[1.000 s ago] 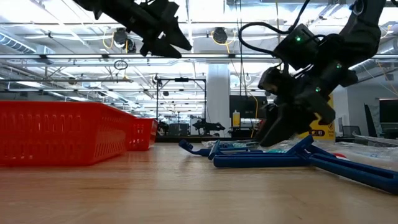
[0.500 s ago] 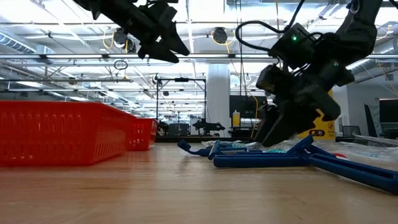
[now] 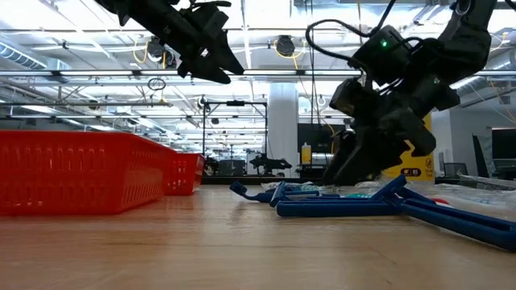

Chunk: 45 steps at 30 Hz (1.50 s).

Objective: Pick & Place Travel size toiletries
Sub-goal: Put the silver nail cutter into the top right red basket

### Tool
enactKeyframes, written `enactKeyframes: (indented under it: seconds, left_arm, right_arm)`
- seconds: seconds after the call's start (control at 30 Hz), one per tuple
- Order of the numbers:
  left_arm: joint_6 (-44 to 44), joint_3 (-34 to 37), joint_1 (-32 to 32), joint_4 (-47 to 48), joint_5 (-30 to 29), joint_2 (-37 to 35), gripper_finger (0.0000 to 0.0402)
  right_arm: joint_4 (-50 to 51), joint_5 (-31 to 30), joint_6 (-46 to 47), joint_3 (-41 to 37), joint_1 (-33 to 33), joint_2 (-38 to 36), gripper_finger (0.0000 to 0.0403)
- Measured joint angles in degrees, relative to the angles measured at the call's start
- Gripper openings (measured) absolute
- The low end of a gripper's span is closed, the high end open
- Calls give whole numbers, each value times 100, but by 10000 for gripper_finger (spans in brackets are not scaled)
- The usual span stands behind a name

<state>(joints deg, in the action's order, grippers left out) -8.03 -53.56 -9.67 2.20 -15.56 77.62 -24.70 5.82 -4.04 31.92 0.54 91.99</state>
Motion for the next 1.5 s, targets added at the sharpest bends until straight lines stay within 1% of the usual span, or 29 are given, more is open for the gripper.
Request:
enactKeyframes:
  seconds: [0.13, 0.27, 0.43, 0.6, 0.63, 0.73, 0.87, 0.97, 1.17, 1.33, 1.43, 1.5]
  left_arm:
    - [-2, 0, 0, -12, 0, 0, 269]
    - [-14, 0, 0, -15, 1, 0, 269]
    - [-24, 2, 0, 12, 1, 0, 269]
    - [-28, 4, 0, 94, 1, 0, 269]
    - [-31, 4, 0, 103, 1, 0, 269]
    - [-43, 4, 0, 105, 1, 0, 269]
    - [-44, 4, 0, 105, 1, 0, 269]
    - [-42, 4, 2, 107, 1, 0, 269]
    - [-39, 4, 2, 118, 1, 0, 269]
    - [-24, 4, 0, 109, 1, 0, 269]
    - [-24, 4, 0, 107, 1, 0, 269]
    - [-24, 4, 0, 105, 1, 0, 269]
  right_arm:
    - [-148, 17, 10, 11, -4, 287, 187]
    - [-411, 32, -8, 20, -2, 576, 160]
    - [-424, 4, -31, 20, -2, 648, 113]
    - [-403, 4, -203, 17, 7, 648, 52]
    - [-401, 9, -249, 15, 9, 648, 47]
    - [-395, -41, -318, 12, 9, 617, 47]
    - [-325, -310, -515, 2, 13, 381, 47]
    - [-271, -394, -633, -13, 82, 12, 47]
    - [-187, -295, -872, -7, 335, -1010, 47]
    - [-493, -255, -912, -4, 648, -1556, 47]
    - [-774, -258, -846, -8, 793, -1583, 47]
    - [-1153, -189, -781, -73, 849, -1548, 47]
